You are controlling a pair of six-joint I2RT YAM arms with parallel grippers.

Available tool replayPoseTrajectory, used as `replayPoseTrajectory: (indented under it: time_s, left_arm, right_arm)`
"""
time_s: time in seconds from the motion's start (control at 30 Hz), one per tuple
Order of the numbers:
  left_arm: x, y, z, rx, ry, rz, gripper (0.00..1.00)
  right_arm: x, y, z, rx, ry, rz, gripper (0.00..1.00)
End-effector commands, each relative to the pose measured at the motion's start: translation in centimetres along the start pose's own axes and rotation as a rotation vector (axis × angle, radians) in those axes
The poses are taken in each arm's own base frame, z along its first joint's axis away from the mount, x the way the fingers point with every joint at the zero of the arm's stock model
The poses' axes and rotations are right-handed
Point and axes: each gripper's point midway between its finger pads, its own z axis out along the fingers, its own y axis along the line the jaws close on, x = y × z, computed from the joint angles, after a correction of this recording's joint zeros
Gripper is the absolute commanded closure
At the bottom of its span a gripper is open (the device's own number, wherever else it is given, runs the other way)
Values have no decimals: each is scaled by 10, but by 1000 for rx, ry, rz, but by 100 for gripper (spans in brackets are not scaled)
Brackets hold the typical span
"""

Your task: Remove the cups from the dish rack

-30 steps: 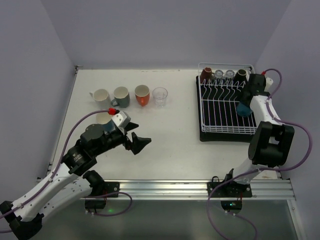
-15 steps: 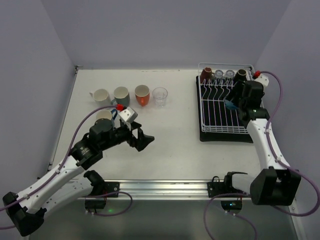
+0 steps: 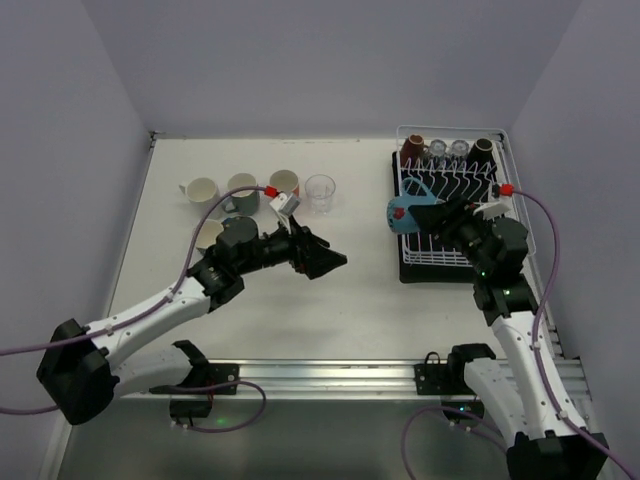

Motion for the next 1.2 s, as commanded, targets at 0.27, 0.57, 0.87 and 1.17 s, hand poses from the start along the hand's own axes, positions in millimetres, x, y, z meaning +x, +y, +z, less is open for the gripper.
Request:
replayPoseTrajectory:
  time_s: [0.27,0.57,0.87,1.17]
  left_arm:
    - [-34,-35,43,232,-115,-81,13]
    - [-30,-43,53,284,-129,-110,49]
    - [-39,-26,36,150,-211,-60,100]
    - [-10,95,-3,-582,8,92,100]
  right_arm:
    - [68,93,-24,-486,235,226,69]
    - [101,98,-13,-509,308,295,68]
    - [114,99,-7,-480,327,339,41]
    - [118,62,-5,-276,289,215,1]
